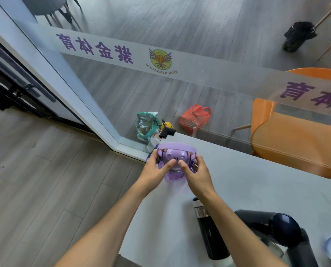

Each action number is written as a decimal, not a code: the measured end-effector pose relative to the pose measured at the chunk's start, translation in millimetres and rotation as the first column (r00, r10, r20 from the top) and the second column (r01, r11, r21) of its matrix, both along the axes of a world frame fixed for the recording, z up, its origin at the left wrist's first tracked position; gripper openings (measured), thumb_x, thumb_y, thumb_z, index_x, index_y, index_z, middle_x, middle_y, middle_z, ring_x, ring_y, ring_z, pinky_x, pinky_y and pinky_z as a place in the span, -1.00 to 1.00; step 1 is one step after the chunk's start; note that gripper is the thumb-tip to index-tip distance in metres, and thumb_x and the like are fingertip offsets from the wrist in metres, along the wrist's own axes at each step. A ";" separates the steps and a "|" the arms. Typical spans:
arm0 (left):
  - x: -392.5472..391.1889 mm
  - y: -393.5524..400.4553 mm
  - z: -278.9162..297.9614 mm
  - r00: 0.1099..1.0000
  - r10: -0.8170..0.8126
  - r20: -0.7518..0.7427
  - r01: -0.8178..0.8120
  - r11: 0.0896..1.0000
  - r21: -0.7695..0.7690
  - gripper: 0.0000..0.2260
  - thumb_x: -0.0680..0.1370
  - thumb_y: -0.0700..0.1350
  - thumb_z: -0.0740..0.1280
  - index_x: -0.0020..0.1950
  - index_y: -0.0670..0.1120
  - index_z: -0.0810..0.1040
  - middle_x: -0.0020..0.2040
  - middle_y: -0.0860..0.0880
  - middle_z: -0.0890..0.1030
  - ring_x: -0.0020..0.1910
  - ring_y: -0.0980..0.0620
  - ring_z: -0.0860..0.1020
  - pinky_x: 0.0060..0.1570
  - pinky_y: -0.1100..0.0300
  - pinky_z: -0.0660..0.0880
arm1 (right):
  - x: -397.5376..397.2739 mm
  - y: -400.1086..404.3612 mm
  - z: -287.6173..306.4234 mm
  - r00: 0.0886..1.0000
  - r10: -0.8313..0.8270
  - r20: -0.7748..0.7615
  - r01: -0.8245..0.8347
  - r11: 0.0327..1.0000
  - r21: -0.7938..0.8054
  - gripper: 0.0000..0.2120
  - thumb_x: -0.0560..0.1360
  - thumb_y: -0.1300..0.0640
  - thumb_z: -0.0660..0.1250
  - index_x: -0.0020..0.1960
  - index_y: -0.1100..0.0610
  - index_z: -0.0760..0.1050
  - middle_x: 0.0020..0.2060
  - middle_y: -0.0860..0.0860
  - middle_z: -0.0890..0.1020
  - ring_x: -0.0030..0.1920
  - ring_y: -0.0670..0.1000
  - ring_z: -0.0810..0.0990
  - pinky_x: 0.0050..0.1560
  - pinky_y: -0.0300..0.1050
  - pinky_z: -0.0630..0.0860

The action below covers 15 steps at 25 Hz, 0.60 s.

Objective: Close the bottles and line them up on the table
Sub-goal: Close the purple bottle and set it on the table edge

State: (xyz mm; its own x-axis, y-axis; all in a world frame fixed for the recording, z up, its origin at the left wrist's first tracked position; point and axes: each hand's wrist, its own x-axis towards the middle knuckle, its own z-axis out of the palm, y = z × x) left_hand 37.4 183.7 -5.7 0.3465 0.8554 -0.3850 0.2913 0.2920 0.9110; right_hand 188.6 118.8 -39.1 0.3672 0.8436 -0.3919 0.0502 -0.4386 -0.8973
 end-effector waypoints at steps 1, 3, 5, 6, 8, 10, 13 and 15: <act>7.0 12.0 0.5 1.000 -0.010 0.001 0.010 1.000 0.005 -0.58 0.51 -0.06 0.47 0.34 0.02 0.45 0.17 0.13 0.62 0.04 0.42 0.57 -0.06 0.52 0.48 | 4.9 8.3 0.3 1.000 -0.021 0.013 0.021 1.000 0.001 -0.62 0.42 -0.27 0.40 0.12 -0.08 0.48 0.11 0.07 0.64 0.09 0.03 0.66 0.12 0.07 0.65; 20.4 35.3 0.4 0.999 -0.029 0.013 0.029 1.000 0.010 -0.55 0.51 -0.10 0.46 0.38 -0.05 0.45 0.20 0.05 0.62 0.08 0.33 0.59 -0.04 0.50 0.49 | 13.8 25.3 -0.6 0.997 -0.072 0.027 0.072 0.997 0.007 -0.55 0.38 -0.34 0.38 0.11 -0.08 0.48 0.09 0.09 0.64 0.08 0.05 0.67 0.12 0.11 0.65; 30.7 54.8 -2.1 0.998 -0.047 0.032 0.046 0.999 0.021 -0.53 0.52 -0.14 0.45 0.40 -0.11 0.43 0.24 -0.02 0.61 0.15 0.17 0.60 0.02 0.42 0.52 | 20.2 40.2 -1.6 0.994 -0.102 0.034 0.101 0.995 0.025 -0.53 0.36 -0.36 0.38 0.11 -0.09 0.48 0.09 0.10 0.64 0.07 0.07 0.67 0.12 0.14 0.65; 34.8 63.3 -4.2 0.998 -0.057 0.037 0.055 0.998 0.030 -0.53 0.52 -0.15 0.45 0.41 -0.12 0.43 0.25 -0.04 0.61 0.18 0.13 0.60 0.05 0.38 0.54 | 22.9 46.6 -2.0 0.993 -0.115 0.035 0.114 0.993 0.031 -0.52 0.35 -0.36 0.39 0.11 -0.09 0.48 0.09 0.10 0.65 0.07 0.07 0.68 0.12 0.15 0.65; 42.3 76.5 -7.2 0.997 -0.068 0.035 0.066 0.997 0.045 -0.55 0.52 -0.17 0.45 0.39 -0.13 0.44 0.24 -0.05 0.62 0.14 0.16 0.61 0.03 0.37 0.54 | 27.9 57.3 -2.7 0.989 -0.146 0.030 0.144 0.989 0.044 -0.52 0.35 -0.36 0.39 0.12 -0.08 0.48 0.09 0.10 0.66 0.07 0.07 0.69 0.14 0.15 0.64; 48.3 85.5 -8.5 0.997 -0.071 0.034 0.069 0.996 0.059 -0.57 0.53 -0.17 0.44 0.38 -0.12 0.46 0.20 -0.02 0.63 0.08 0.23 0.61 0.00 0.40 0.53 | 31.3 64.0 -2.6 0.987 -0.156 0.029 0.155 0.987 0.053 -0.49 0.36 -0.36 0.38 0.16 -0.06 0.48 0.11 0.09 0.66 0.08 0.06 0.68 0.14 0.13 0.65; 51.6 94.2 -11.5 0.994 -0.100 0.049 0.097 0.994 0.049 -0.58 0.52 -0.12 0.45 0.36 -0.08 0.47 0.20 0.03 0.64 0.13 0.18 0.62 0.06 0.33 0.55 | 36.4 71.4 -3.7 0.989 -0.142 0.034 0.140 0.988 0.058 -0.47 0.40 -0.35 0.37 0.23 -0.06 0.48 0.15 0.09 0.64 0.12 0.05 0.67 0.14 0.07 0.66; 50.9 97.1 -13.8 0.994 -0.100 0.044 0.098 0.995 0.034 -0.56 0.52 -0.10 0.46 0.37 -0.07 0.46 0.23 0.00 0.63 0.19 0.11 0.62 0.15 0.25 0.56 | 37.9 72.9 -5.0 0.991 -0.128 0.026 0.126 0.990 0.059 -0.48 0.43 -0.32 0.37 0.27 -0.05 0.47 0.18 0.10 0.63 0.14 0.05 0.67 0.13 0.01 0.66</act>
State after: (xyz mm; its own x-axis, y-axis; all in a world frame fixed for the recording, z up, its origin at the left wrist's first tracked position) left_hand 88.2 280.7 -19.5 0.4466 0.8277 -0.3399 0.2756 0.2342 0.9323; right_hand 226.5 191.7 -44.1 0.4836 0.8102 -0.3312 0.0247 -0.3909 -0.9201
